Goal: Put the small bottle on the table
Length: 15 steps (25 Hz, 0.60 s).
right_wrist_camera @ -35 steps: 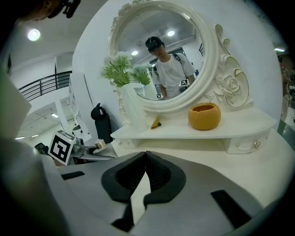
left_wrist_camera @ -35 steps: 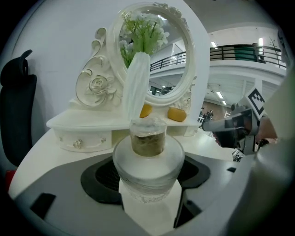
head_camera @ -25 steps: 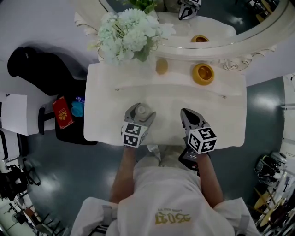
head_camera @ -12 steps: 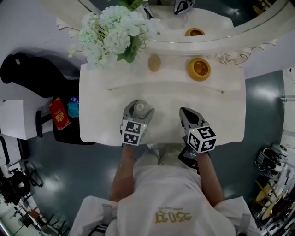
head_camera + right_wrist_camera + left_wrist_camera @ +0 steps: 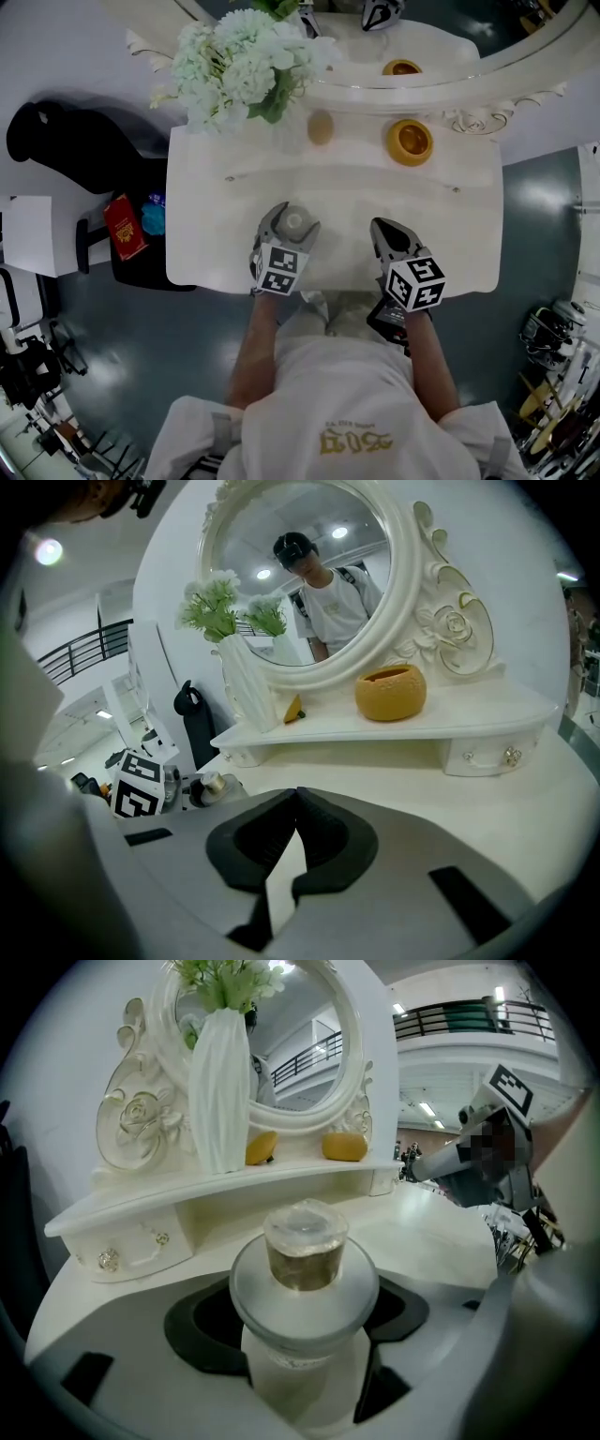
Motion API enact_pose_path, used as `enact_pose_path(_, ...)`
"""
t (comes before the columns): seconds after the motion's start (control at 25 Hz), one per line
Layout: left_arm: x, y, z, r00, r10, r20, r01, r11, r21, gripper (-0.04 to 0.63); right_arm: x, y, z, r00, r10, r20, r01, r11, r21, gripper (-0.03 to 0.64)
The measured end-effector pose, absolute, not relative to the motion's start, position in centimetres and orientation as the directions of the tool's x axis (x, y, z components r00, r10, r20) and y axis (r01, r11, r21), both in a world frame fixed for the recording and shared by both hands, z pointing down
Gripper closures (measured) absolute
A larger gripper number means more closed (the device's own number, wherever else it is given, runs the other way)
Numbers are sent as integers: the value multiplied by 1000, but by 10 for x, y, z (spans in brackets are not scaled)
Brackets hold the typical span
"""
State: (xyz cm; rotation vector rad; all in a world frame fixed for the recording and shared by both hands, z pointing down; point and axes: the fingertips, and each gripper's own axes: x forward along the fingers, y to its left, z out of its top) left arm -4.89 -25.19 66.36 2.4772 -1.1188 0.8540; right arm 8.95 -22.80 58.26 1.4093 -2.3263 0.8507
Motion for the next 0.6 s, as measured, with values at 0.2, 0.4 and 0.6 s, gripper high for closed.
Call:
enact_pose_path(0.2, -53, -249, 665, 517, -570, 638, -767, -639, 51, 232, 95, -220, 576, -437, -737, 516, -898, 322, -301, 604)
enact_pose_path(0.4, -59, -248, 655, 523, -570, 633, -781, -618, 88, 212, 100, -219, 566, -407, -769, 492, -911, 302, -282, 604)
enact_pose_path(0.6, -70, -240, 638, 527, -595, 606, -810, -567, 149, 198, 93, -212, 558, -405, -775, 484, -914, 330, -236, 604)
